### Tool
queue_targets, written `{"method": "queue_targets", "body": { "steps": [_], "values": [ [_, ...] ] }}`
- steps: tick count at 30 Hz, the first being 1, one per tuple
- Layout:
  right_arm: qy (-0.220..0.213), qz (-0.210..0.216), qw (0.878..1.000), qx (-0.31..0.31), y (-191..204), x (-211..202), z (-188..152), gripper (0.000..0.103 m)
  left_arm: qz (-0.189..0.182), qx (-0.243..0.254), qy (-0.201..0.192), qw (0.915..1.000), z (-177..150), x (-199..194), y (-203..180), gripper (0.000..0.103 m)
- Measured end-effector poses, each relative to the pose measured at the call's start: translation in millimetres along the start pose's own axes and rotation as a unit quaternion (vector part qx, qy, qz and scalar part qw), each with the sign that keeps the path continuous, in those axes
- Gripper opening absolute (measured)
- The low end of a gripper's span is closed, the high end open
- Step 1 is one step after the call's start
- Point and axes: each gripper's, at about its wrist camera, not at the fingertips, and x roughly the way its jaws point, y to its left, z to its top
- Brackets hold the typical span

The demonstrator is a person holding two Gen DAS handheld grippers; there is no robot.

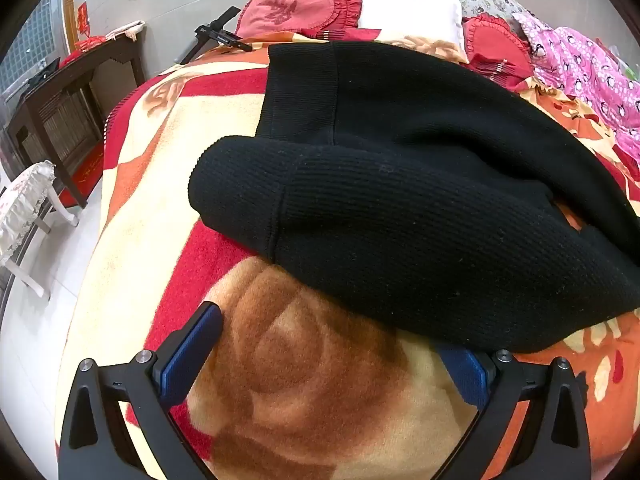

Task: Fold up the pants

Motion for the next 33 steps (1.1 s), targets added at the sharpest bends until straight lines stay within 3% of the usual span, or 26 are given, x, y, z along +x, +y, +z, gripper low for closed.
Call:
{"method": "queue_targets", "body": {
  "steps": [14, 16, 18, 23, 29, 33],
  "values": [
    [0.001, -0.002, 1.000, -0.002, 0, 0, 0, 0.102, -0.006, 0.005, 0.008, 0.9999, -1, -1, 1, 0.103],
    [0.001, -0.003, 1.000, -0.002, 1, 0, 0, 0.102, -0.016, 0.005, 0.027, 0.9995, -4, -7, 3, 0.099],
    [0.001, -0.004, 1.000, 0.001, 1, 0, 0, 0.102, -0.021, -0.007, 0.025, 0.9995, -1, -11, 8, 0.083],
    [0.001, -0.006, 1.000, 0.002, 0, -1, -1, 0.102, -0.070, -0.072, 0.006, 0.9949, -8, -45, 37, 0.082],
    [0.005, 0.056, 0.998, 0.015, 0, -26, -26, 0.103, -0.105, -0.138, -0.029, 0.9844, -10, -70, 58, 0.084],
    [0.001, 0.116, 0.992, 0.042, -3, -47, -42, 0.103, -0.093, -0.137, -0.025, 0.9859, -9, -64, 51, 0.084]
  ]
}}
